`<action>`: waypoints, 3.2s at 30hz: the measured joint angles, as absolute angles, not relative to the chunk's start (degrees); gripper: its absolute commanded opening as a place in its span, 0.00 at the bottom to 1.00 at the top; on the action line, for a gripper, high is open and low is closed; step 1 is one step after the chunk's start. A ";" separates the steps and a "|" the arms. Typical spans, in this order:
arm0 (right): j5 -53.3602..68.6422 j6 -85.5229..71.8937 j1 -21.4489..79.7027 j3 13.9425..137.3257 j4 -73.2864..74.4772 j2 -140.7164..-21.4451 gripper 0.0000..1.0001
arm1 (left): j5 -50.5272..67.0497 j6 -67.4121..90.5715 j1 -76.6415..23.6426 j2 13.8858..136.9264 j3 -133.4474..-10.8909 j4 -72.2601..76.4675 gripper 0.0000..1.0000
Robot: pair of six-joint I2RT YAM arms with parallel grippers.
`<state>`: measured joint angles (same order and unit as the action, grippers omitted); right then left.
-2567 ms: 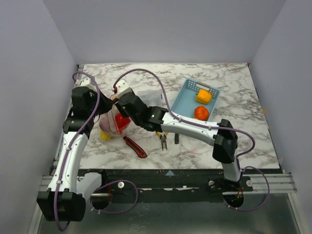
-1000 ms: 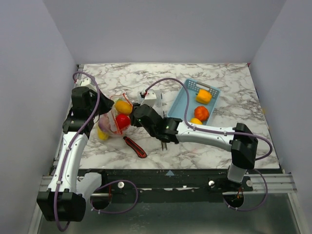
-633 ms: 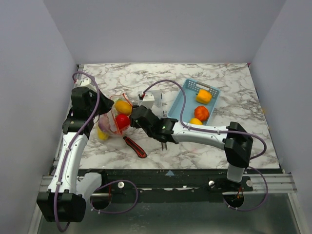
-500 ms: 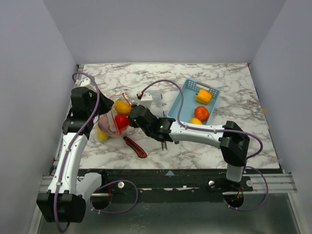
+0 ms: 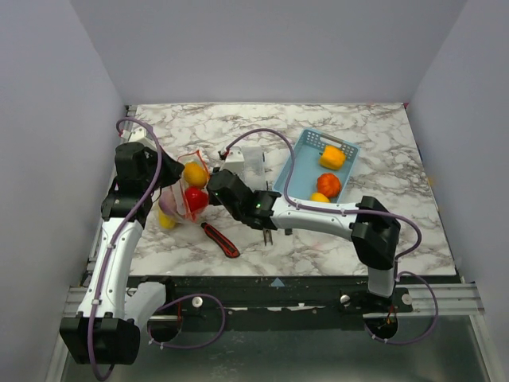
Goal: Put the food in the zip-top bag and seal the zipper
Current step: Adjust the zipper food storage bag at the center of the board, then place the zipper food storage bag at the center of the board.
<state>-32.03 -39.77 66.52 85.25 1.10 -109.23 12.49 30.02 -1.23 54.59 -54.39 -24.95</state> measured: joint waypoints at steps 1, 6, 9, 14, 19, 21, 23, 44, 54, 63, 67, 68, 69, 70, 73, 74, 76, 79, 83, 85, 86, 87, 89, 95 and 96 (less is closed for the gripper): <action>-32.18 -39.24 66.52 85.36 0.93 -109.43 0.00 | 12.47 30.02 -1.23 54.57 -54.39 -24.95 0.00; -30.44 -36.86 66.41 90.24 1.17 -111.44 0.00 | 11.81 30.02 -1.23 54.17 -54.52 -25.58 0.00; -26.30 -35.48 66.37 95.90 1.83 -112.31 0.00 | 8.51 30.33 -1.23 53.58 -57.98 -30.48 0.00; -19.14 -35.94 66.35 98.87 -2.74 -109.93 0.00 | 1.65 32.34 -1.23 48.38 -64.86 -35.77 0.00; -17.58 -36.84 66.24 97.43 -6.22 -108.03 0.00 | -3.05 33.32 -1.23 44.91 -65.60 -36.77 0.00; -17.96 -36.75 66.04 97.41 -4.73 -108.27 0.00 | -2.90 33.30 -1.23 48.38 -66.81 -38.50 0.00; -18.52 -36.12 65.91 97.62 -1.50 -108.36 0.00 | -2.42 33.28 -1.23 51.18 -68.29 -40.73 0.00; -13.67 -35.46 65.56 100.36 2.11 -109.16 0.00 | -6.98 37.87 -0.97 39.66 -67.09 -46.33 0.00; -10.83 -38.28 65.56 98.76 0.23 -111.57 0.00 | -8.51 40.36 -0.75 40.25 -61.56 -47.44 0.00; -9.47 -38.61 65.45 95.46 -4.89 -104.79 0.00 | -8.69 40.60 -0.75 31.94 -63.70 -43.72 0.00; -9.61 -38.98 65.01 94.65 -3.27 -106.04 0.00 | -7.33 40.97 -0.71 37.26 -61.30 -45.25 0.00; -9.61 -38.68 64.90 95.00 -1.89 -106.78 0.00 | -6.50 40.77 -0.71 39.11 -62.19 -46.59 0.00; -9.61 -38.24 64.86 95.39 -0.47 -107.31 0.00 | -5.93 40.69 -0.71 39.99 -63.00 -47.46 0.00; -9.61 -37.80 64.84 95.55 0.40 -107.46 0.00 | -5.08 40.58 -0.69 40.40 -64.42 -48.23 0.00; -9.61 -37.19 64.75 97.19 0.32 -106.39 0.00 | -2.72 40.51 -0.75 38.39 -70.37 -49.69 0.00; -9.61 -36.95 64.75 97.23 0.19 -105.16 0.00 | -1.65 40.77 -0.75 37.65 -72.01 -49.17 0.00; -9.61 -36.36 64.69 96.51 0.23 -101.71 0.00 | 2.61 42.00 -0.62 35.38 -73.10 -45.80 0.00; -9.61 -35.29 64.69 92.79 0.34 -95.29 0.00 | 13.56 45.89 -0.56 34.17 -69.67 -39.57 0.00; -9.93 -32.93 64.69 87.11 2.39 -88.09 0.00 | 23.49 51.13 -2.76 37.30 -63.31 -35.44 0.00; -10.22 -31.81 64.69 84.01 4.14 -85.56 0.00 | 24.21 53.06 -5.17 37.91 -61.21 -34.94 0.00; -10.44 -31.27 64.60 82.81 5.23 -84.64 0.00 | 23.81 54.22 -6.92 37.98 -59.64 -34.61 0.00; -10.81 -30.70 64.38 81.56 6.39 -83.70 0.00 | 23.62 55.13 -8.84 37.85 -58.52 -34.46 0.00; -11.00 -30.04 64.29 79.64 7.46 -81.89 0.00 | 23.38 57.14 -13.63 37.78 -56.62 -33.32 0.00; -11.16 -29.10 64.29 74.26 9.82 -75.29 0.00 | 21.08 63.05 -26.11 38.59 -51.79 -26.33 0.00; -11.20 -28.84 64.29 73.14 10.33 -74.26 0.00 | 20.45 63.99 -27.38 38.59 -50.61 -25.54 0.00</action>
<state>-11.20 -28.84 64.29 73.14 10.33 -74.26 20.45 63.99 -27.38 38.59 -50.61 -25.54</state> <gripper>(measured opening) 0.006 0.010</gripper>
